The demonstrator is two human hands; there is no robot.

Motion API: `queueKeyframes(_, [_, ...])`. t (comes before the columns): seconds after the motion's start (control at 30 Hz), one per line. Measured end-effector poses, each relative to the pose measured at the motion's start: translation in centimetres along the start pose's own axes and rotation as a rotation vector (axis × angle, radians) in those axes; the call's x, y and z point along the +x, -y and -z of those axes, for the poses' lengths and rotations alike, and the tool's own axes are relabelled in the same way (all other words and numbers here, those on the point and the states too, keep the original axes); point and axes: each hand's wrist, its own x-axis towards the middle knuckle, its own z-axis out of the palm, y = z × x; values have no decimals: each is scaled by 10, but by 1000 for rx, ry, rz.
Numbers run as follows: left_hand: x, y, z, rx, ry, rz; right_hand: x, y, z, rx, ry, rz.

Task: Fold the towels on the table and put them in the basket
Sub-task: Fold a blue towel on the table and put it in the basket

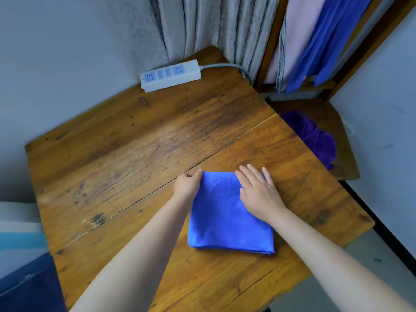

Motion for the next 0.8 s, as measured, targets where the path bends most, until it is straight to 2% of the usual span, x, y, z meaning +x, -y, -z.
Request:
queueKeyframes(0.2, [-7, 5, -2, -153, -134, -139, -10, -11, -14, -33, -8, 36])
queueKeyframes(0.33, [-14, 19, -15, -162, -268, -265, -17, -13, -15, -56, 52, 2])
queueKeyframes(0.43, [-10, 23, -25, -131, -329, -294, -17, -15, -15, -68, 71, -10])
queueKeyframes(0.57, [-4, 25, -24, 100, -367, -381, -18, -16, -16, -73, 55, -27])
queueKeyframes(0.7, [-11, 37, -19, 380, -507, -902, -13, -13, -4, -55, -45, -36])
queueKeyframes(0.73, [-15, 46, -20, 473, -508, -983, -8, -11, -3, -42, -68, -6])
queueKeyframes(0.8, [-22, 67, -26, 681, -457, -1024, -2, -10, -3, -27, -36, 47])
